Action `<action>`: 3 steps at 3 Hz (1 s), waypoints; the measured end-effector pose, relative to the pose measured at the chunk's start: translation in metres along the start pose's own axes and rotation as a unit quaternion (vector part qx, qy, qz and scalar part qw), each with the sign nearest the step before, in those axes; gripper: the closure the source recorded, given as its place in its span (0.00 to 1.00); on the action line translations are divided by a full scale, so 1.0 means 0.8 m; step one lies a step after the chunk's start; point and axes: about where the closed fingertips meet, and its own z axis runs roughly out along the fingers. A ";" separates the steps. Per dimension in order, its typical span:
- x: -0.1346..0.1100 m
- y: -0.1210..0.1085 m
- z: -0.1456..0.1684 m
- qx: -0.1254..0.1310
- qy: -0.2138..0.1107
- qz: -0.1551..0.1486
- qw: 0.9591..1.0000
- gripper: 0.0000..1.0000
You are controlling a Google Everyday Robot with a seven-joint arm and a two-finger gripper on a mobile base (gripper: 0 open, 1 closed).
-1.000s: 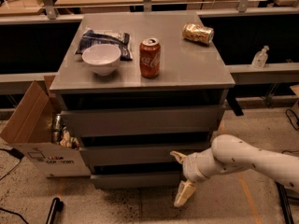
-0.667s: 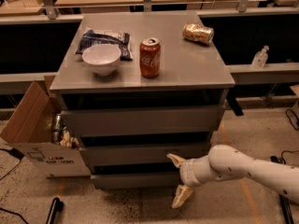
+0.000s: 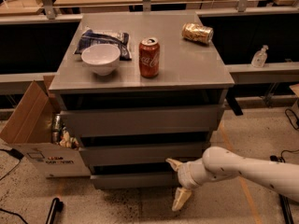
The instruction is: Open bottom drawer
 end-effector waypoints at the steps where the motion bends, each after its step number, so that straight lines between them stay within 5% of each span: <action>1: 0.057 0.020 0.082 -0.062 0.037 -0.009 0.997 0.00; 3: 0.070 0.015 0.106 -0.067 0.037 -0.023 0.997 0.00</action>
Offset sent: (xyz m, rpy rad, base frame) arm 0.0028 0.0008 -0.0649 -0.0790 0.0630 0.0548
